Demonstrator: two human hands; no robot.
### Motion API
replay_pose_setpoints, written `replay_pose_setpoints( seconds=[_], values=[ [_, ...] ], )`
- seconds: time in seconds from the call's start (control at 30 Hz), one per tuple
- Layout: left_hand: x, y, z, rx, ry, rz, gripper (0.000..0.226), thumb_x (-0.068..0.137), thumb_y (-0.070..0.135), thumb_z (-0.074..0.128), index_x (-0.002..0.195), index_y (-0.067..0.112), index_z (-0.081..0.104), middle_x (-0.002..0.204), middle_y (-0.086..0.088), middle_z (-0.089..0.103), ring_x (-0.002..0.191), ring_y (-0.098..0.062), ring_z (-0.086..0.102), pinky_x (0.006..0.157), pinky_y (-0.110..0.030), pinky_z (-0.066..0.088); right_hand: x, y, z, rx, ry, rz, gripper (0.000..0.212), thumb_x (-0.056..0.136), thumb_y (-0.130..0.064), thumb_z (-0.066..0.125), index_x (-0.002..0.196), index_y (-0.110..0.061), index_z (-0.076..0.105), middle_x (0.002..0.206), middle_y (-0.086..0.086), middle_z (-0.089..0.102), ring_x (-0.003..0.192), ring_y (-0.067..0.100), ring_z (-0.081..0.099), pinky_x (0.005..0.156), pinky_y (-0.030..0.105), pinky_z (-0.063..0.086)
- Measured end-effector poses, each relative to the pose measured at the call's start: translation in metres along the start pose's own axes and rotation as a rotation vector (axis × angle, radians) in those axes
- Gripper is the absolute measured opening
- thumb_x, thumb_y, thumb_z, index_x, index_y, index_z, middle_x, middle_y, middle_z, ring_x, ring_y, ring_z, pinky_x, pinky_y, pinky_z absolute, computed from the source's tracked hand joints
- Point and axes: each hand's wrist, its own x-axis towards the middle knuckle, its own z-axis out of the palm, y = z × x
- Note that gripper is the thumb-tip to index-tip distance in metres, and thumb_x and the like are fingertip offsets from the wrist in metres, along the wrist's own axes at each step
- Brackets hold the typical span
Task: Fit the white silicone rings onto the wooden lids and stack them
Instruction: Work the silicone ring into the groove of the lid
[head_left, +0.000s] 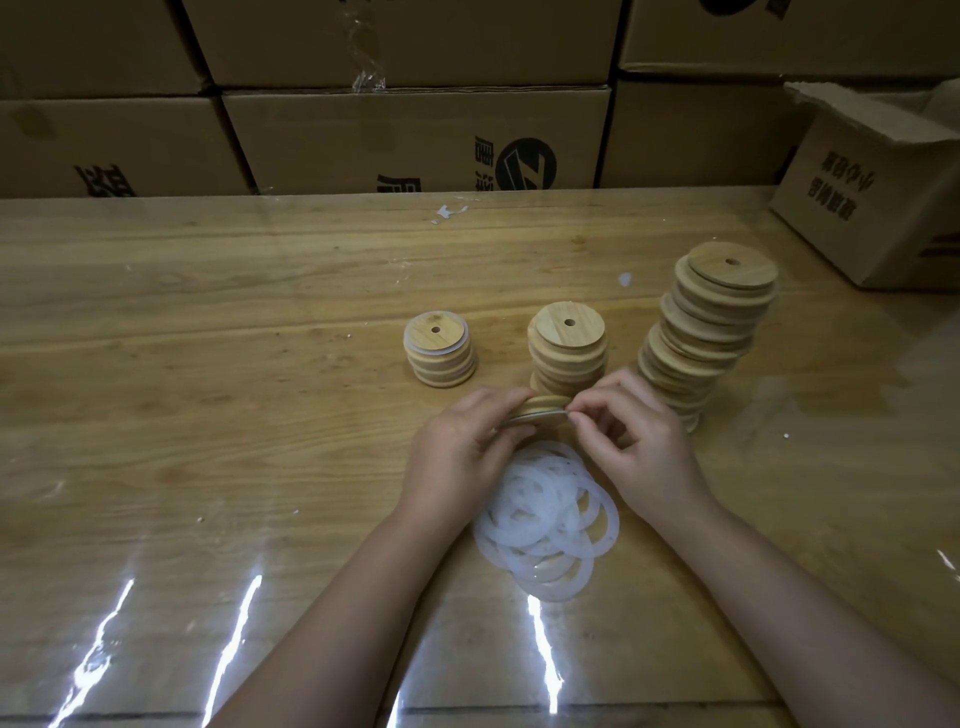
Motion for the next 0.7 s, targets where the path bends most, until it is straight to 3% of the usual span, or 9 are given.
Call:
replay_pose_setpoints(
  seconds=[0.23, 0.37, 0.5, 0.6, 0.7],
  values=[
    [-0.002, 0.000, 0.002, 0.092, -0.009, 0.024, 0.032, 0.082, 0.025, 0.064, 0.113, 0.015, 0.067, 0.094, 0.002, 0.067, 0.080, -0.017, 0.063, 0.067, -0.036, 0.053, -0.001, -0.001, 0.000, 0.017, -0.013, 0.002, 0.006, 0.082, 0.002, 0.064, 0.083, -0.003, 0.065, 0.082, 0.001, 0.055, 0.065, 0.008, 0.051, 0.059, 0.019, 0.044],
    [-0.002, 0.001, 0.001, -0.173, 0.026, -0.168, 0.028, 0.082, 0.019, 0.070, 0.109, 0.016, 0.066, 0.095, 0.003, 0.069, 0.079, -0.003, 0.060, 0.069, -0.024, 0.051, -0.001, -0.001, 0.001, 0.108, -0.040, 0.096, 0.007, 0.085, -0.006, 0.061, 0.092, -0.008, 0.064, 0.088, -0.004, 0.055, 0.071, 0.008, 0.054, 0.062, 0.014, 0.043],
    [0.004, 0.003, -0.007, -0.657, 0.041, -0.431, 0.032, 0.083, 0.002, 0.066, 0.106, 0.023, 0.058, 0.080, -0.001, 0.070, 0.062, -0.009, 0.064, 0.056, -0.023, 0.052, -0.002, 0.000, 0.003, 0.166, -0.132, 0.182, 0.028, 0.082, -0.008, 0.067, 0.107, -0.019, 0.060, 0.093, -0.004, 0.057, 0.072, 0.012, 0.056, 0.061, 0.019, 0.047],
    [0.006, 0.002, -0.010, -0.732, 0.023, -0.461, 0.029, 0.084, 0.000, 0.063, 0.105, 0.018, 0.056, 0.073, -0.001, 0.070, 0.050, -0.011, 0.060, 0.047, -0.020, 0.049, -0.003, 0.000, 0.002, 0.219, -0.172, 0.206, 0.045, 0.080, -0.011, 0.071, 0.117, -0.029, 0.053, 0.096, -0.005, 0.060, 0.072, 0.012, 0.058, 0.062, 0.019, 0.048],
    [0.007, 0.001, -0.011, -0.772, 0.010, -0.485, 0.022, 0.086, 0.001, 0.061, 0.101, 0.016, 0.058, 0.069, 0.001, 0.071, 0.047, -0.009, 0.059, 0.045, -0.018, 0.048, -0.003, -0.002, 0.001, 0.242, -0.203, 0.193, 0.049, 0.078, -0.012, 0.073, 0.121, -0.026, 0.054, 0.101, -0.002, 0.063, 0.073, 0.011, 0.060, 0.063, 0.021, 0.051]
  ],
)
